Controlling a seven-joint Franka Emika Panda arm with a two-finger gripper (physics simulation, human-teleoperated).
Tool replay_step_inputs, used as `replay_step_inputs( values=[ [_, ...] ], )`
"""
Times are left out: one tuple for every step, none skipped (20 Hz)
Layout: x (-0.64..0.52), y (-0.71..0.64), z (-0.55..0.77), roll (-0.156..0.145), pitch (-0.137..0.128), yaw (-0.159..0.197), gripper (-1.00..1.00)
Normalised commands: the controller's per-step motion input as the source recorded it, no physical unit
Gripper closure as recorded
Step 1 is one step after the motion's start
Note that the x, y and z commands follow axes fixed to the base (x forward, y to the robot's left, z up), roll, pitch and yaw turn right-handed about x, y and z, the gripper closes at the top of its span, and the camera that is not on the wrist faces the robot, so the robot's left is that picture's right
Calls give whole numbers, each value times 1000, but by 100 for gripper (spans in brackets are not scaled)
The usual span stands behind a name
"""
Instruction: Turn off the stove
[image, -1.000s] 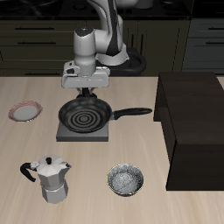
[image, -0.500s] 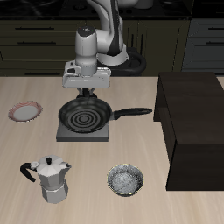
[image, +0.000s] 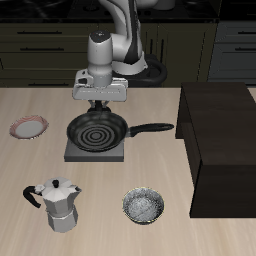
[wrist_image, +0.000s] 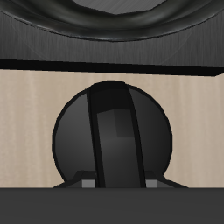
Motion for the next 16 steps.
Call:
replay_step_inputs(
  values=[
    [-11, 31, 54, 16, -20, -41, 100],
    [8, 42, 35, 11, 3, -38, 100],
    [173, 211, 175, 72, 13, -135, 100],
    [19, 17, 75, 7, -22, 20, 100],
    [79, 5, 67, -17, 13, -42, 100],
    [76, 146, 123, 29, 13, -93, 100],
    [25, 86, 117, 21, -28, 3, 100],
    [102, 323, 127, 83, -3, -66, 100],
    [-22, -15, 2, 0, 0, 0, 100],
    [76, 240, 79, 59, -17, -39, 100],
    [86, 120, 7, 9, 18, 1, 100],
    [72, 78, 9, -11, 7, -7, 100],
    [55, 87, 109, 15, -3, -18, 100],
    [43, 31, 103, -10, -6, -47, 100],
    [-3, 10, 83, 15, -18, -16, 100],
    [-15, -13, 63, -12, 4, -42, 100]
  ],
)
